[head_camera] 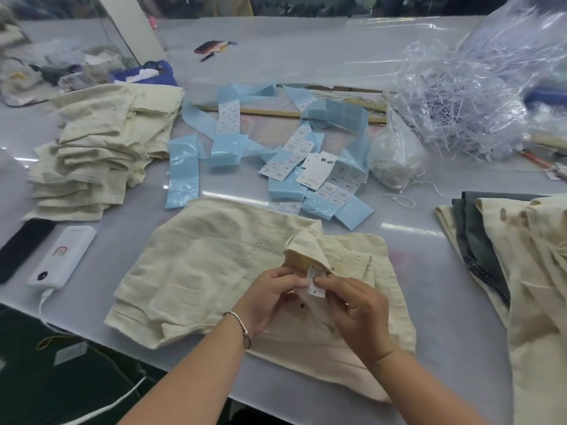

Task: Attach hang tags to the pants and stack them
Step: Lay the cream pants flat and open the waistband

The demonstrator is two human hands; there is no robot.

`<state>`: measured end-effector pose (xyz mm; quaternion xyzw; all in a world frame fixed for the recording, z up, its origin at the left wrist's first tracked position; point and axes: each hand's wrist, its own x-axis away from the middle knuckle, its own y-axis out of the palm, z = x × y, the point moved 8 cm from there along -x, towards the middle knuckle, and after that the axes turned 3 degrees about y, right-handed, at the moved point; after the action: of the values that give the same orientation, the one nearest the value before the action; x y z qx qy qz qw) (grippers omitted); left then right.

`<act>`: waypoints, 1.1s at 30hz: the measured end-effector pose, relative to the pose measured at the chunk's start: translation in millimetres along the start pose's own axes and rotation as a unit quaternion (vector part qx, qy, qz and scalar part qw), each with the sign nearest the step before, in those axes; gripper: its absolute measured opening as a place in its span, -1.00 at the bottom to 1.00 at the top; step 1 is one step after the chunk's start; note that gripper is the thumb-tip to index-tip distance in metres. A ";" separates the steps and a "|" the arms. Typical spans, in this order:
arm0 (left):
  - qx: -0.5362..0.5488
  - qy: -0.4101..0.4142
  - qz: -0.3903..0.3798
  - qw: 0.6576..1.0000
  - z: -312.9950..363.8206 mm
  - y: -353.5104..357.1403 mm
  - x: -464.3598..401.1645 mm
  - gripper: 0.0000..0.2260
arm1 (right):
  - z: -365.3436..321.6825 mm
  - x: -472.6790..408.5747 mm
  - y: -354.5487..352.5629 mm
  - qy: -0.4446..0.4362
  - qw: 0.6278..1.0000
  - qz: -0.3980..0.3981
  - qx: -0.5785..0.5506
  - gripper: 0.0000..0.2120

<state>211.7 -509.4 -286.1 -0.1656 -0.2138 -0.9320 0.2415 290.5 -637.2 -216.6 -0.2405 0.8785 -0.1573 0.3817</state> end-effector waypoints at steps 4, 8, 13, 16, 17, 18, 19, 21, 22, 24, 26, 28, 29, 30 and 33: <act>0.010 0.008 -0.001 1.000 -0.4 -5.7 7.7 -0.91 | -7.0 0.2 6.6 0.020 1.000 -0.013 -0.016 -0.74; -0.066 0.022 0.040 0.997 5.6 -22.4 6.8 -0.86 | -11.2 -12.3 12.9 0.058 0.998 0.004 0.002 -0.86; -0.151 0.034 0.051 0.987 26.8 -52.4 -7.2 -0.82 | -17.5 -43.8 45.6 0.126 0.990 -0.063 0.022 -0.86; -0.086 0.044 0.118 0.988 58.0 -103.5 -19.7 -0.85 | -11.1 -61.5 74.4 0.189 0.973 -0.121 0.057 -0.83; -0.047 0.056 0.144 0.987 71.7 -126.2 -24.8 -0.85 | -7.0 -67.2 84.7 0.210 0.966 -0.137 0.064 -0.83; -0.012 0.070 0.166 0.984 86.0 -149.6 -29.8 -0.83 | -2.4 -72.7 95.8 0.230 0.958 -0.156 0.076 -0.82; 0.013 0.083 0.183 0.980 100.1 -171.9 -34.1 -0.82 | 1.9 -78.1 107.1 0.247 0.948 -0.177 0.093 -0.82; 0.042 0.100 0.201 0.974 124.4 -212.5 -44.4 -0.80 | 11.0 -90.4 130.5 0.272 0.929 -0.220 0.123 -0.81; 0.045 0.102 0.204 0.973 134.6 -229.1 -51.1 -0.80 | 15.4 -97.5 143.0 0.284 0.920 -0.240 0.125 -0.82; 0.031 0.099 0.208 0.973 151.1 -254.8 -69.9 -0.79 | 23.5 -112.3 168.7 0.315 0.904 -0.270 0.105 -0.85; -0.001 0.107 0.226 0.968 167.6 -271.5 -94.6 -0.81 | 30.8 -126.9 192.2 0.345 0.890 -0.283 0.092 -0.86; -0.090 0.131 0.256 0.954 186.0 -282.6 -124.6 -0.89 | 36.8 -140.9 213.6 0.370 0.882 -0.281 0.077 -0.86; -0.157 0.143 0.266 0.940 195.3 -285.0 -140.3 -0.85 | 38.1 -147.0 224.3 0.382 0.879 -0.278 0.060 -0.87; -0.232 0.154 0.273 0.921 204.6 -285.6 -155.6 -0.73 | 38.0 -152.7 235.2 0.393 0.876 -0.277 0.037 -0.87; -0.407 0.155 0.256 0.863 223.3 -283.5 -197.1 -0.32 | 33.9 -168.4 266.4 0.410 0.870 -0.274 -0.021 -0.88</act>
<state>273.2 -103.2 -267.0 -0.1511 0.2749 -0.8552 0.4126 335.1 -326.6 -261.3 -0.3935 0.8577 -0.3219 -0.0763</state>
